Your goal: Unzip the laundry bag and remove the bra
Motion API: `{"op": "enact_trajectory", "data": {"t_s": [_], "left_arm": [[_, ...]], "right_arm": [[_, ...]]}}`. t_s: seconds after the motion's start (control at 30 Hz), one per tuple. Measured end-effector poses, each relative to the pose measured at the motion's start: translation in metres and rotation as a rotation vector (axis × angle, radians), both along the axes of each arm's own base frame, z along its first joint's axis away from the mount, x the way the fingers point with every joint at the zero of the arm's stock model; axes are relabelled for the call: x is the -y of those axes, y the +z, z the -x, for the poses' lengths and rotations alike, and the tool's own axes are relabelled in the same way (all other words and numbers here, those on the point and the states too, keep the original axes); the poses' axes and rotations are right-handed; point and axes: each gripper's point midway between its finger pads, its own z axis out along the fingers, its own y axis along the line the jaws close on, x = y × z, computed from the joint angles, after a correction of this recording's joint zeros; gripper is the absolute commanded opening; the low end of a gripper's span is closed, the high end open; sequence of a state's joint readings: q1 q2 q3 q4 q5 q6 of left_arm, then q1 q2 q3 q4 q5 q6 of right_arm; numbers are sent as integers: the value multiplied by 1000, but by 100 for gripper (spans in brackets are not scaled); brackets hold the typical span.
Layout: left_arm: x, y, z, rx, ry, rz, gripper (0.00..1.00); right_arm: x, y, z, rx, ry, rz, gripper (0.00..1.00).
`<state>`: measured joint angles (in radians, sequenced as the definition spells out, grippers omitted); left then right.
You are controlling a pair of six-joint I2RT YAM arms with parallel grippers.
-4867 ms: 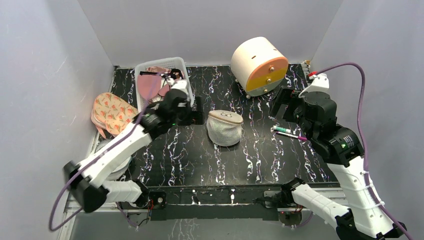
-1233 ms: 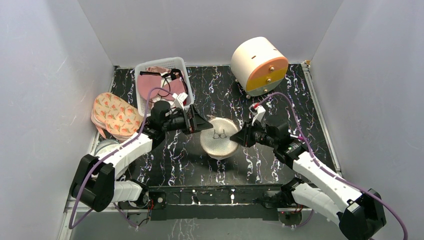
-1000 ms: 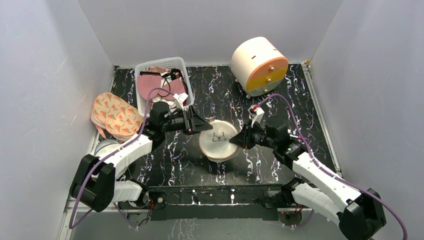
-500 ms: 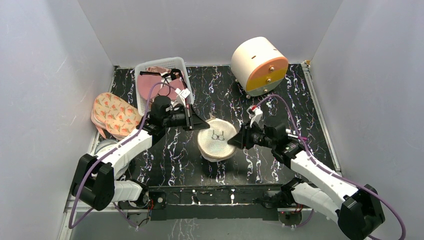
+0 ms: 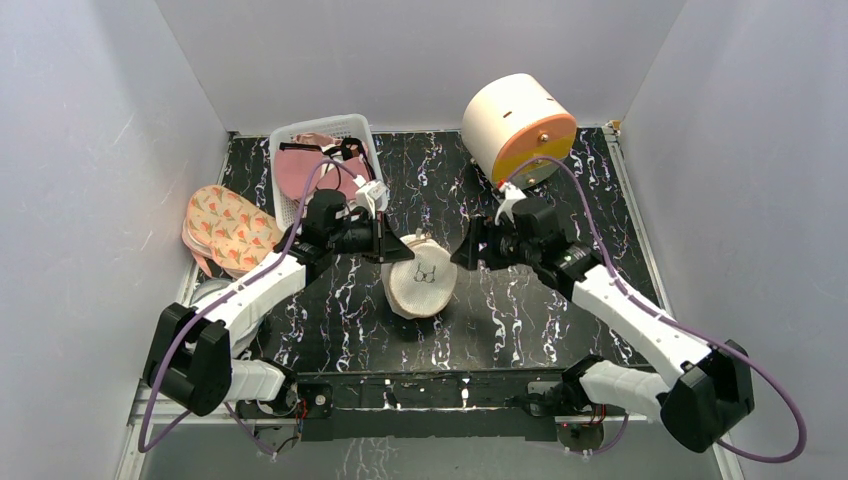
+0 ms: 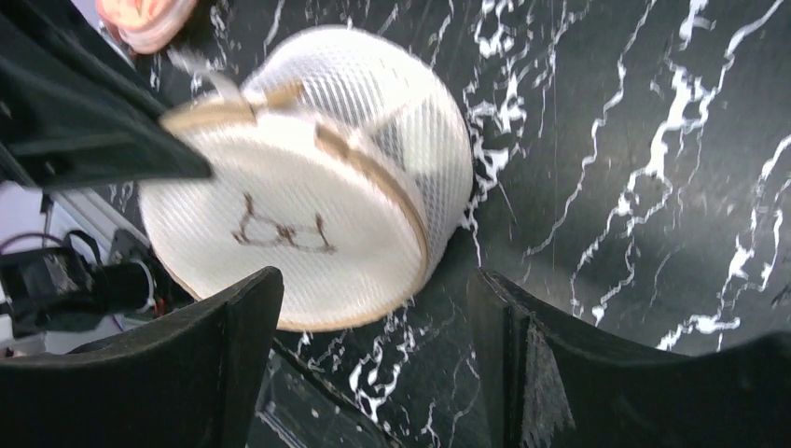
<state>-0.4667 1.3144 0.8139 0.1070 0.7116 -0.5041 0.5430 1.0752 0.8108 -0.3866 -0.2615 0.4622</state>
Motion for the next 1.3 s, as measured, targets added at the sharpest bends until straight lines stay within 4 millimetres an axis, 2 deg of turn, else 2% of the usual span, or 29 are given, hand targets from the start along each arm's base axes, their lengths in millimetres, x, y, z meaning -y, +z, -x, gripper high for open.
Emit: {"op": "enact_trajectory", "data": {"t_s": [0.07, 0.2, 0.37, 0.53, 0.63, 0.83, 0.9, 1.0, 1.13, 1.17, 1.2, 1.23, 1.27, 1.3], "left_arm": [[0, -2, 2, 20, -14, 2, 0], [-4, -12, 9, 48, -35, -4, 0], [-6, -12, 12, 104, -50, -3, 0], [-6, -8, 12, 138, -60, 10, 0], [-4, -6, 13, 149, -71, 25, 0], [-2, -3, 17, 150, -95, 50, 0], [-1, -2, 18, 147, -101, 56, 0], [-1, -2, 19, 145, -103, 59, 0], [-1, -2, 19, 142, -101, 60, 0], [-1, -3, 18, 140, -99, 59, 5], [-2, -5, 18, 132, -91, 51, 15], [-3, -7, 17, 125, -83, 41, 27], [-4, -11, 15, 117, -69, 23, 42], [-7, -14, 13, 102, -50, -1, 51]], "right_arm": [[-5, 12, -13, 0, -27, -10, 70], [-16, 11, -27, -81, -99, -59, 68], [-26, 10, -32, -147, -150, -130, 66], [-38, 19, -33, -128, -105, -200, 75], [-39, 8, -26, -104, -40, -181, 74], [-39, -21, -11, -46, 108, -129, 54], [-40, -27, -8, -28, 152, -129, 52], [-43, -34, -4, -11, 204, -132, 34], [-44, -34, -7, 25, 229, -124, 16], [-44, -34, -8, 35, 236, -117, 11], [-44, -35, -8, 41, 242, -111, 5], [-44, -35, -8, 48, 250, -105, 1], [-45, -35, -7, 52, 266, -103, 0], [-45, -36, -7, 57, 279, -98, 0]]}}
